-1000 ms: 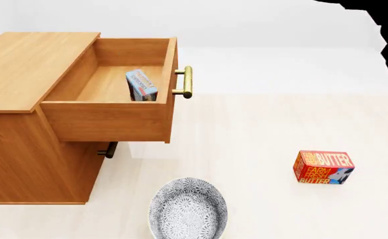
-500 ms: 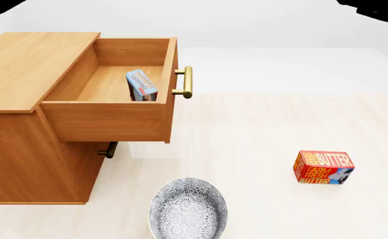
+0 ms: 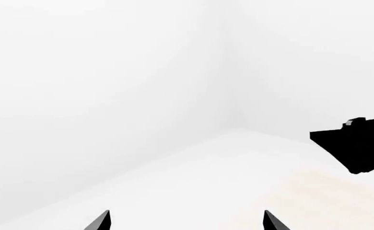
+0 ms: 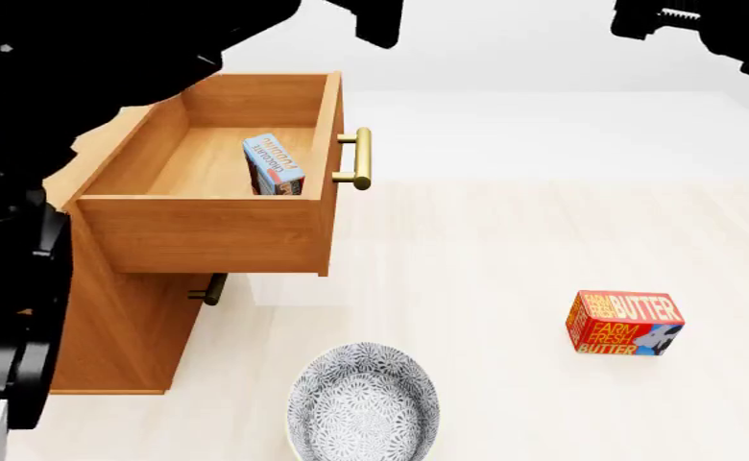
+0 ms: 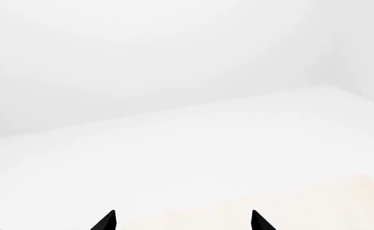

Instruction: Put the chocolate pudding in the top drawer of the cabinet and close it.

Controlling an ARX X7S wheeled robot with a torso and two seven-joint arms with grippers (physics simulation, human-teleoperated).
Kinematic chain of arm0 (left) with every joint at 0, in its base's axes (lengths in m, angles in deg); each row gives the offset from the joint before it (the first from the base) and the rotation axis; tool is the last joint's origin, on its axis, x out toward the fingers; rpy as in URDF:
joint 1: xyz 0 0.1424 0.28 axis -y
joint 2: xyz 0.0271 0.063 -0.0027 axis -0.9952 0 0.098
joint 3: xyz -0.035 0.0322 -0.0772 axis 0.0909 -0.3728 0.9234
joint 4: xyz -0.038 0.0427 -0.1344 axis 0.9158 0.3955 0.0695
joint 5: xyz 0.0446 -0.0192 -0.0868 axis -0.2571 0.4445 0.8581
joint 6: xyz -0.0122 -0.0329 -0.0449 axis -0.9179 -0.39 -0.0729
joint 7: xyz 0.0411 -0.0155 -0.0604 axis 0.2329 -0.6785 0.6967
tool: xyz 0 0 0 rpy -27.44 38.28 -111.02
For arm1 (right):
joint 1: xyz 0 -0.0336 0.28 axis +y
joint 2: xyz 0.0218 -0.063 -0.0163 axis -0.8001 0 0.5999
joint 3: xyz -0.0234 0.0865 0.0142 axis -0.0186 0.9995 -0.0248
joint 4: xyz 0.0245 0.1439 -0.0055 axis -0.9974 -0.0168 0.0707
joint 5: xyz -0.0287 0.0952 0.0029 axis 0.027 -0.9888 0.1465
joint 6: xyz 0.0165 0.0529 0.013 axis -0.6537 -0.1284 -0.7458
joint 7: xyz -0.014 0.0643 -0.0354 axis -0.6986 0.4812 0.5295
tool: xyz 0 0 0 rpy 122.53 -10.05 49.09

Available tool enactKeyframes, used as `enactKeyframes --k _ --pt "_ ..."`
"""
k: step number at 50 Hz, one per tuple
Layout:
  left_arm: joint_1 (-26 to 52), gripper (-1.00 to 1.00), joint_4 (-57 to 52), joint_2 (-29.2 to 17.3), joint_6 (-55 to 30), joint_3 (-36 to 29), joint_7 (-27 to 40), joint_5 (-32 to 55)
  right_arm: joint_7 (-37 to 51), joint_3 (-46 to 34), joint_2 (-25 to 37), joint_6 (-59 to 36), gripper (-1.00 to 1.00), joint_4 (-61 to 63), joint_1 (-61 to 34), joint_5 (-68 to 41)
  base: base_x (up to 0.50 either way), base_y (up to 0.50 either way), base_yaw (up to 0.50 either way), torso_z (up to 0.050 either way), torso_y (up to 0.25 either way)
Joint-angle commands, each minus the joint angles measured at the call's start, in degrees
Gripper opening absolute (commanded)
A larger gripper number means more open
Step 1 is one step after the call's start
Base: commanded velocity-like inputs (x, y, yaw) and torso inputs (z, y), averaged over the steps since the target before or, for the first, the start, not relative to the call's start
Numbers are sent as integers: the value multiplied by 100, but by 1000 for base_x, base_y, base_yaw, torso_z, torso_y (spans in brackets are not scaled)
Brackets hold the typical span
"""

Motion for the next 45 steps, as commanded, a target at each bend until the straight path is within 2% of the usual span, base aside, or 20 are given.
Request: enactKeyframes --k 1,18,45 --pt "-334 100 -449 357 -151 -74 201 314 355 -24 334 17 100 298 50 28 0 0 0 0 0" --pt "-940 100 -783 569 -84 -410 282 409 788 -33 695 59 100 536 129 49 0 0 0 0 0" --pt "-1723 100 -1118 710 27 -1041 279 444 847 17 719 138 100 571 393 42 0 0 0 0 0"
